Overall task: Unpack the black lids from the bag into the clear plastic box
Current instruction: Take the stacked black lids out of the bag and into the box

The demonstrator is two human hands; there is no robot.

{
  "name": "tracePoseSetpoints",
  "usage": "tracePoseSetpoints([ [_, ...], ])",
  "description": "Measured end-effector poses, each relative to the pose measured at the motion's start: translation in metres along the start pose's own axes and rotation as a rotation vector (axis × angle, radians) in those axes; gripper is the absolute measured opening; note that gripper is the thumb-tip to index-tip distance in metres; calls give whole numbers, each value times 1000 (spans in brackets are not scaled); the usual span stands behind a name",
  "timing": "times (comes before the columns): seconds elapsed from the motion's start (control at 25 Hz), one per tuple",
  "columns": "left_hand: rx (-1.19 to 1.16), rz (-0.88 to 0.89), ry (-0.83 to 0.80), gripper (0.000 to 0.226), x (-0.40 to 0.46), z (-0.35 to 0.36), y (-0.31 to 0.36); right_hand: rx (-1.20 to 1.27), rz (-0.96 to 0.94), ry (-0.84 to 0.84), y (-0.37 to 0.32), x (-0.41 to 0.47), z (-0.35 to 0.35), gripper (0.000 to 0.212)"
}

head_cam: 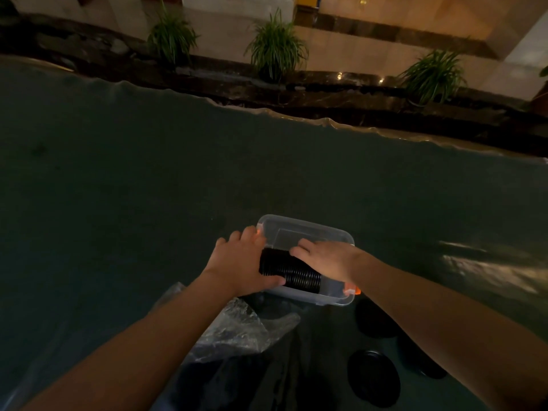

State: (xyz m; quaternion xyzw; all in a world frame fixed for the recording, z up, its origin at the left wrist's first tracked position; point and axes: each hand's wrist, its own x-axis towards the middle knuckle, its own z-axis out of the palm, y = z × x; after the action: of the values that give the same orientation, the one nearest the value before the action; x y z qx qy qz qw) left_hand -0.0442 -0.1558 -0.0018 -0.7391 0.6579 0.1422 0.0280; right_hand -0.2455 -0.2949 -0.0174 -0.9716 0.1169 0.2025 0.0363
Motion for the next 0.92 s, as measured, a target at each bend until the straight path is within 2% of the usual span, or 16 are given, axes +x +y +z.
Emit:
tracePoseSetpoints([
  [0.12, 23, 15, 14, 112, -2, -2, -1, 45, 49, -3, -2, -5, -4, 72],
  [0.4, 53, 47, 23, 110, -7, -11, -2, 81, 168, -117, -8, -24, -11, 111],
  [0.56, 55, 78, 37, 107, -10, -14, 0, 98, 221, -115, -9, -33, -12, 117],
  [0.64, 55, 95, 49, 106, -11, -19, 2, 113, 256, -79, -9, -39, -18, 114],
  [0.8, 70, 137, 99, 105, -13, -33, 7, 134, 308, 142, -20, -57, -38, 86],
  [0.92, 56, 165, 145, 108, -13, -47, 12, 104, 379, 255, -37, -73, -54, 84],
])
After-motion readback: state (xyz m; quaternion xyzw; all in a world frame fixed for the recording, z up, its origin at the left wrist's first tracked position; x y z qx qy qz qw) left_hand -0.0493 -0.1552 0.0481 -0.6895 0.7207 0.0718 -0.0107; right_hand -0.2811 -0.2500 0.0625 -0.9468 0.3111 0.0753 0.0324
